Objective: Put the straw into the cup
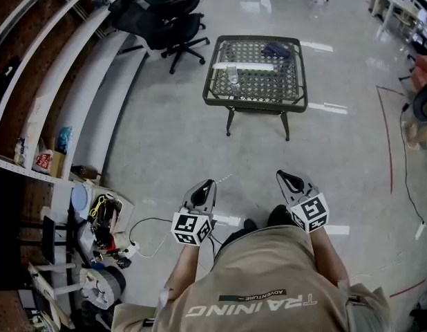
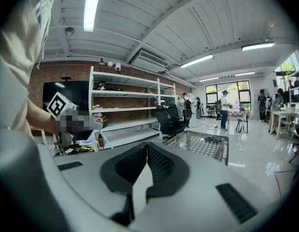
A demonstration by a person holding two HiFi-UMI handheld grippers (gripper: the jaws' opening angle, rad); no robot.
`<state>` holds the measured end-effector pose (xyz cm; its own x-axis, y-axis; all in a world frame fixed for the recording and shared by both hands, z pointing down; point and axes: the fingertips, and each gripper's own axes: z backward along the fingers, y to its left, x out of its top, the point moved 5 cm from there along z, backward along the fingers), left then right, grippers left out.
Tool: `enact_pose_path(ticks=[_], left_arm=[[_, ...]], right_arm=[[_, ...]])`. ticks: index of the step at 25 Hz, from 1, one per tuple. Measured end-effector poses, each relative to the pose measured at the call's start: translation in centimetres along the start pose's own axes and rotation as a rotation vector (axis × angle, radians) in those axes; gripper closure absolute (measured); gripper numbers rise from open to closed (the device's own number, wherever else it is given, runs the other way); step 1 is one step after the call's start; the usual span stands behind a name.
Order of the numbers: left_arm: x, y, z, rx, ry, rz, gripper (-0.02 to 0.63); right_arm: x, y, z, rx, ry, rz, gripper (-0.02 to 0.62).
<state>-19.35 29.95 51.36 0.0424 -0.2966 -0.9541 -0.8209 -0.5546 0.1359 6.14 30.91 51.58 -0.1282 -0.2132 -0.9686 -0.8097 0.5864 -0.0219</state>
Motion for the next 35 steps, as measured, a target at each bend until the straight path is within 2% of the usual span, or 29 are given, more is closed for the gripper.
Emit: enact_pose_path(ticks=[5,13,18,23,30,35], left_arm=[[0.8,0.3,-1.7,0.033,-0.008,0.008,0.571],[3.4,1.0,-7.7,0.061,-0.016,0.017,0.569],[5.2,-0.8,-12.9,0.061,-0.024,-0.022,0.569],[6.0,-1.0,-16.1,0.089,-0.026,0.01,0.571],[5.9,2.2,-16.7,0.158,-0.008,0.049,0.571],[6.4,5.7,-17.9,0.162,-0.015,0.064,0.571]], right_arm=[[1.0,-2.0,-1.0,0.012,-0.035,0.059,0.578],[3.9,-8.6,-4.4,0.025,-0.113,0.094,0.578],[5.0,-13.0,-5.1,0.058,-0.115,0.1,0.578],[3.7,-16.0,-6.6,0.093,-0.073,0.069,0.578],[3.0,-17.8,-9.4,0.124,-0.047,-0.004,0.578],[3.8,-18.0,-13.1,0.138,-0.033,0.01,0.578]])
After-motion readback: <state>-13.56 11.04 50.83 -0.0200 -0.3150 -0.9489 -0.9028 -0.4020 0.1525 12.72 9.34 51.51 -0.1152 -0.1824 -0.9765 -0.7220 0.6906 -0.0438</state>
